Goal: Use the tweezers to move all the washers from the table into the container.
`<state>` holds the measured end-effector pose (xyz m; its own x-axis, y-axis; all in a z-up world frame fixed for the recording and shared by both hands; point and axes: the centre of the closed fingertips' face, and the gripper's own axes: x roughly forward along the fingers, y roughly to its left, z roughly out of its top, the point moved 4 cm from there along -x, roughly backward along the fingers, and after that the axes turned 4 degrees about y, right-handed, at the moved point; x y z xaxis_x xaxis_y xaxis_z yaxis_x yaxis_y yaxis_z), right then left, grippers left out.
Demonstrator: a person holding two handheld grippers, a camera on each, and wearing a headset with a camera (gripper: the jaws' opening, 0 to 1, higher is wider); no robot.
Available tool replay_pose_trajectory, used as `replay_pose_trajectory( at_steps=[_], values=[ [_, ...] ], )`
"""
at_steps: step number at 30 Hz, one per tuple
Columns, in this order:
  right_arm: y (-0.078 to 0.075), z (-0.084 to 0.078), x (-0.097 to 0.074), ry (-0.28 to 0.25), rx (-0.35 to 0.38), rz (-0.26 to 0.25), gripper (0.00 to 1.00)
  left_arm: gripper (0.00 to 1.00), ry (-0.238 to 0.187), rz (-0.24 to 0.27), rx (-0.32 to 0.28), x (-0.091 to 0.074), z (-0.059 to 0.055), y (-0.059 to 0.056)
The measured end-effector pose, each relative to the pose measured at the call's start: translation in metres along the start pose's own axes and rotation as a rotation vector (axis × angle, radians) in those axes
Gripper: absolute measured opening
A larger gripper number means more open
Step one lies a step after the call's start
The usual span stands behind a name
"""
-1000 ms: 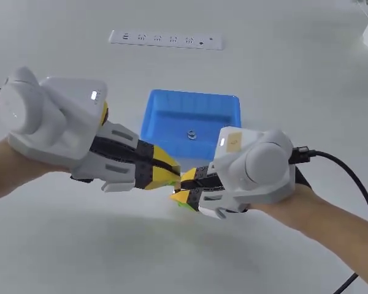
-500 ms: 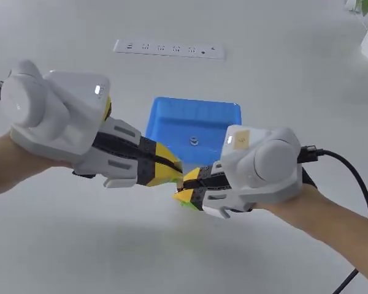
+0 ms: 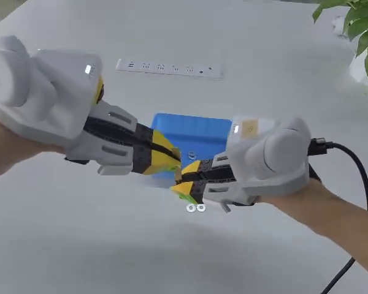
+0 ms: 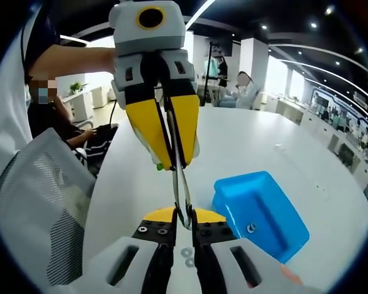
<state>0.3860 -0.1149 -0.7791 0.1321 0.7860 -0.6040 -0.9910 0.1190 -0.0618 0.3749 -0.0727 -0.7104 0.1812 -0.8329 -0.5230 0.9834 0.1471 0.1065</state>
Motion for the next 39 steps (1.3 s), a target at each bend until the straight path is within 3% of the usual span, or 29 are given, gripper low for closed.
replay_pose_trajectory(
  at_steps=[11,22,27,31,39],
  values=[
    [-0.020,0.017,-0.014,-0.012,-0.040,-0.056,0.10,0.07,-0.014,0.022,0.065,-0.009,0.020,0.017],
    [-0.042,0.019,-0.014,-0.021,-0.020,-0.090,0.10,0.07,0.004,0.024,0.106,-0.004,0.023,0.037],
    [-0.056,0.019,-0.011,-0.027,-0.019,-0.099,0.10,0.07,0.003,0.030,0.111,-0.001,0.021,0.050],
    [-0.066,0.015,-0.004,-0.008,-0.042,-0.115,0.10,0.07,0.020,0.040,0.102,0.004,0.015,0.061],
    [-0.083,0.000,0.008,0.016,-0.016,-0.120,0.10,0.07,0.048,0.045,0.084,0.019,-0.002,0.078]
  ],
)
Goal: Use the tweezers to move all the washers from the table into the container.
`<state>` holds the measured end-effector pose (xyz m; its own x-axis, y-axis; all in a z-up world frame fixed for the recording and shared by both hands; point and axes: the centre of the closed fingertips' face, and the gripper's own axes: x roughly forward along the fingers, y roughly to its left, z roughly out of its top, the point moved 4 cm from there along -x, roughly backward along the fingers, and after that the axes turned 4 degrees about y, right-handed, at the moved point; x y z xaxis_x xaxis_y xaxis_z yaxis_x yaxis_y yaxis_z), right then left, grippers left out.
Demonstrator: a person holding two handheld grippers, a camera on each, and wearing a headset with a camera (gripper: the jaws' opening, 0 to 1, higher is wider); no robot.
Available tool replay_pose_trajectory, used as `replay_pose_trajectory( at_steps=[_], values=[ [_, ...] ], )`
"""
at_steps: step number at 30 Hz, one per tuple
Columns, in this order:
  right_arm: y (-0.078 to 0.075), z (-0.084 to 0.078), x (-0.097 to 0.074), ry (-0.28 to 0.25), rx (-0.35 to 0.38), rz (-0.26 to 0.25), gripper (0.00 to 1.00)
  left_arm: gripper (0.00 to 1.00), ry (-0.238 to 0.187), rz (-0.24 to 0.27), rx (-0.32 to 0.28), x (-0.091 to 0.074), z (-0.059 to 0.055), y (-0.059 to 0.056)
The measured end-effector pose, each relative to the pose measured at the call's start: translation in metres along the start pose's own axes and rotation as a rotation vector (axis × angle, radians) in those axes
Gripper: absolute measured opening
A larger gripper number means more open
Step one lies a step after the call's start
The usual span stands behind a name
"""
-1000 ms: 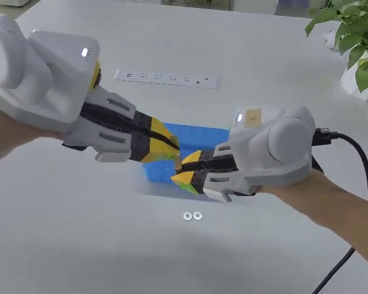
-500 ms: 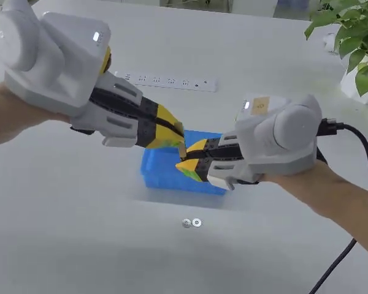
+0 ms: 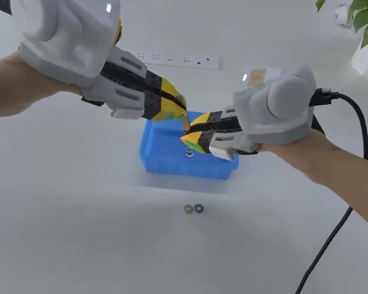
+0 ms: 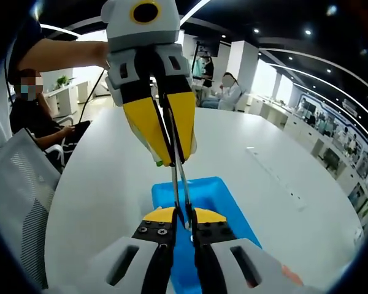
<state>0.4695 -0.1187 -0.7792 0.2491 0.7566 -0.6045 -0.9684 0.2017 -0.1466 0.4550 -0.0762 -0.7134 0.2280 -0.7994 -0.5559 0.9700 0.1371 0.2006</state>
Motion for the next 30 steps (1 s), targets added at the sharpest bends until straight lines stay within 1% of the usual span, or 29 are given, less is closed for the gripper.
replay_pose_trajectory(
  at_steps=[3,4,7,10,12,16,20,21,30],
  values=[
    [-0.005,-0.005,0.005,0.004,0.014,0.000,0.11,0.07,0.005,0.005,-0.011,0.005,-0.005,0.005],
    [-0.008,-0.008,0.007,0.008,0.017,-0.004,0.11,0.07,0.015,0.012,-0.015,0.008,-0.008,0.008],
    [-0.012,-0.014,0.012,0.022,0.025,-0.005,0.11,0.07,0.025,0.017,-0.032,0.013,-0.015,0.013],
    [-0.014,-0.018,0.019,0.041,0.031,-0.002,0.11,0.07,0.043,0.015,-0.048,0.018,-0.022,0.015],
    [-0.013,-0.021,0.023,0.051,0.047,0.011,0.11,0.07,0.056,0.016,-0.060,0.020,-0.025,0.016],
    [-0.016,-0.027,0.030,0.077,0.055,0.004,0.11,0.07,0.084,0.016,-0.076,0.027,-0.034,0.017],
    [-0.018,-0.032,0.033,0.085,0.068,-0.006,0.11,0.07,0.094,0.020,-0.091,0.030,-0.038,0.020],
    [-0.017,-0.033,0.033,0.084,0.080,0.000,0.11,0.07,0.093,0.017,-0.096,0.030,-0.038,0.020],
    [-0.016,-0.041,0.034,0.103,0.083,0.000,0.11,0.07,0.098,-0.007,-0.104,0.037,-0.040,0.018]
  ],
)
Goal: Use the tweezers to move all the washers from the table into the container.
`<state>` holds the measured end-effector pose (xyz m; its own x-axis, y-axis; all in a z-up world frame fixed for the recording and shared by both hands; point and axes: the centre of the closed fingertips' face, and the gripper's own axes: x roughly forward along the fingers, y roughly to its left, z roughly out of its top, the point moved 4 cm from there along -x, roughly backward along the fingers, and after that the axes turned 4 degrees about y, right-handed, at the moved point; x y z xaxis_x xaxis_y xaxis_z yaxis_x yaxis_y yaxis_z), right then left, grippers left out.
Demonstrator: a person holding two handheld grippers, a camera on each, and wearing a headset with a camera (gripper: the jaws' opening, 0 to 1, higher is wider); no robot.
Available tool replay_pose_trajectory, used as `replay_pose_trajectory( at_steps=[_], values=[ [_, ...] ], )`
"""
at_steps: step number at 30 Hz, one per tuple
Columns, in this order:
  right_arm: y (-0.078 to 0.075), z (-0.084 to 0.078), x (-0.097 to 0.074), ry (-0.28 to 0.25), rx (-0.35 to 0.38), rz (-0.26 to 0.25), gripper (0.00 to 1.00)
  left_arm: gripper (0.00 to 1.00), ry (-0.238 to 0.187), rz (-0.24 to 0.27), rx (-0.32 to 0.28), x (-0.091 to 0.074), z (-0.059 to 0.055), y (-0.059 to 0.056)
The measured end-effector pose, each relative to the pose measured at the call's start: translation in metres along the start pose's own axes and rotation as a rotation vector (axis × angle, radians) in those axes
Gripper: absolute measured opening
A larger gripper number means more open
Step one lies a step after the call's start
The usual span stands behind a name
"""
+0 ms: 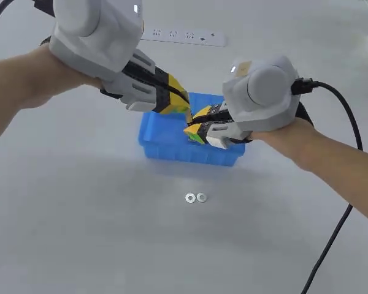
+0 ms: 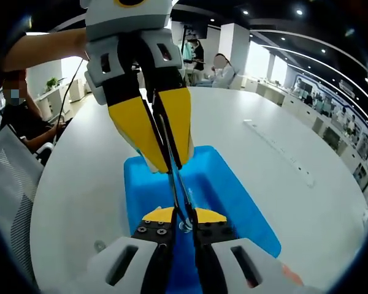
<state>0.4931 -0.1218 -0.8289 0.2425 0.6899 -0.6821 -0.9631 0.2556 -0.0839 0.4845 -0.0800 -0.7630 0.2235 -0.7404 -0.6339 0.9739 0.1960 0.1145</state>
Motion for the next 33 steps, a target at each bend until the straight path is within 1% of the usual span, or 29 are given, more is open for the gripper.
replay_pose_trajectory(
  at_steps=[1,7,11,13,17,20,22,24,27,30,33],
  values=[
    [0.000,0.000,0.000,0.002,-0.001,0.001,0.11,0.07,0.003,-0.003,0.002,0.002,0.001,-0.002],
    [0.001,-0.002,-0.001,0.005,0.005,0.002,0.11,0.07,0.003,-0.004,0.003,0.002,0.001,-0.003],
    [0.001,0.000,-0.006,-0.004,0.012,-0.006,0.12,0.07,-0.004,0.002,0.015,0.000,0.005,-0.003],
    [0.002,0.003,-0.009,-0.015,0.017,-0.010,0.12,0.07,-0.014,-0.002,0.025,-0.003,0.008,-0.005],
    [0.005,0.007,-0.014,-0.027,0.008,-0.018,0.12,0.07,-0.017,-0.002,0.046,-0.007,0.012,-0.009],
    [0.007,0.011,-0.019,-0.040,0.001,-0.024,0.12,0.07,-0.022,-0.005,0.068,-0.013,0.016,-0.013],
    [0.004,0.012,-0.019,-0.049,-0.003,-0.025,0.12,0.07,-0.026,-0.007,0.076,-0.018,0.019,-0.016],
    [0.005,0.016,-0.023,-0.054,-0.012,-0.027,0.12,0.07,-0.027,-0.004,0.083,-0.022,0.021,-0.018],
    [0.011,0.020,-0.029,-0.066,-0.013,-0.025,0.13,0.07,-0.029,-0.008,0.091,-0.030,0.024,-0.024],
    [0.021,0.025,-0.035,-0.073,-0.043,-0.017,0.13,0.07,-0.034,-0.015,0.095,-0.036,0.026,-0.030],
    [0.030,0.029,-0.040,-0.083,-0.053,-0.010,0.13,0.07,-0.035,-0.022,0.105,-0.042,0.030,-0.037]
  ],
)
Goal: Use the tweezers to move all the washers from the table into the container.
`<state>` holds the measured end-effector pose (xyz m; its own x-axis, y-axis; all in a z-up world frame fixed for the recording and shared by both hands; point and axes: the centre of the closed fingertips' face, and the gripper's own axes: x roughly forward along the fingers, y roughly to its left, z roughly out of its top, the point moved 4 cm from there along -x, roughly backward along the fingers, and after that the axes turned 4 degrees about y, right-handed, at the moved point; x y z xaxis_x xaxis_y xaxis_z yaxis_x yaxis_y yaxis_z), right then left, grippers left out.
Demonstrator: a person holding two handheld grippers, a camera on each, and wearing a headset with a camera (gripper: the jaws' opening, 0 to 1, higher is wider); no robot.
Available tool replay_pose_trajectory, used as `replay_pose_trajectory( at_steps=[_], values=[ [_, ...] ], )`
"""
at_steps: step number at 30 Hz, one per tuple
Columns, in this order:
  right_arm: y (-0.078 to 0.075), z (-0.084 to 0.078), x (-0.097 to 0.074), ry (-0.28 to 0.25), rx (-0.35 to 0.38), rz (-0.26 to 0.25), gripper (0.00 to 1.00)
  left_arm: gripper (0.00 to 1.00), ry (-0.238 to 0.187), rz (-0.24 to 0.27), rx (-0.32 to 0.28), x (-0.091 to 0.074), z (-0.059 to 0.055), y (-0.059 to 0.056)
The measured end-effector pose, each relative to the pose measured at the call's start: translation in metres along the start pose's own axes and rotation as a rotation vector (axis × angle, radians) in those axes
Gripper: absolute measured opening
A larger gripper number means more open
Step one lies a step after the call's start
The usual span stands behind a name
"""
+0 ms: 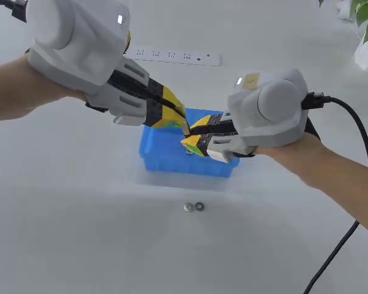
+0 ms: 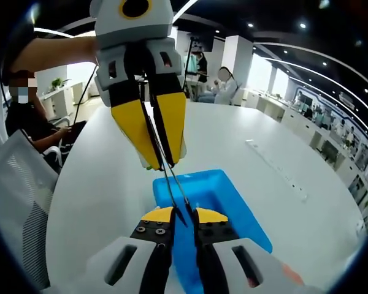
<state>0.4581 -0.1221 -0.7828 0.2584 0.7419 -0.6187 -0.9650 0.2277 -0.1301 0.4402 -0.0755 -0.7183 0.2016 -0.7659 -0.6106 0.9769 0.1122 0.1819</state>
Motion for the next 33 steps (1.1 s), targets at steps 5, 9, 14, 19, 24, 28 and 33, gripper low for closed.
replay_pose_trajectory(
  at_steps=[5,9,14,19,24,28,33],
  values=[
    [0.013,0.005,-0.006,-0.017,0.000,0.021,0.12,0.07,-0.004,-0.007,0.011,-0.007,0.006,-0.012],
    [0.021,0.006,-0.010,-0.027,0.005,0.028,0.12,0.07,-0.010,-0.008,0.014,-0.010,0.010,-0.019],
    [0.034,0.004,-0.015,-0.034,0.011,0.042,0.12,0.07,-0.016,-0.019,0.017,-0.010,0.012,-0.034],
    [0.049,0.000,-0.019,-0.035,0.016,0.059,0.12,0.07,-0.026,-0.025,0.016,-0.008,0.017,-0.051],
    [0.059,-0.002,-0.022,-0.035,0.022,0.069,0.12,0.07,-0.047,-0.017,0.019,-0.009,0.017,-0.061],
    [0.065,-0.003,-0.024,-0.033,0.019,0.078,0.12,0.07,-0.053,-0.019,0.017,-0.010,0.016,-0.067],
    [0.071,-0.005,-0.024,-0.031,0.022,0.084,0.12,0.06,-0.058,-0.020,0.012,-0.010,0.015,-0.073]
  ],
)
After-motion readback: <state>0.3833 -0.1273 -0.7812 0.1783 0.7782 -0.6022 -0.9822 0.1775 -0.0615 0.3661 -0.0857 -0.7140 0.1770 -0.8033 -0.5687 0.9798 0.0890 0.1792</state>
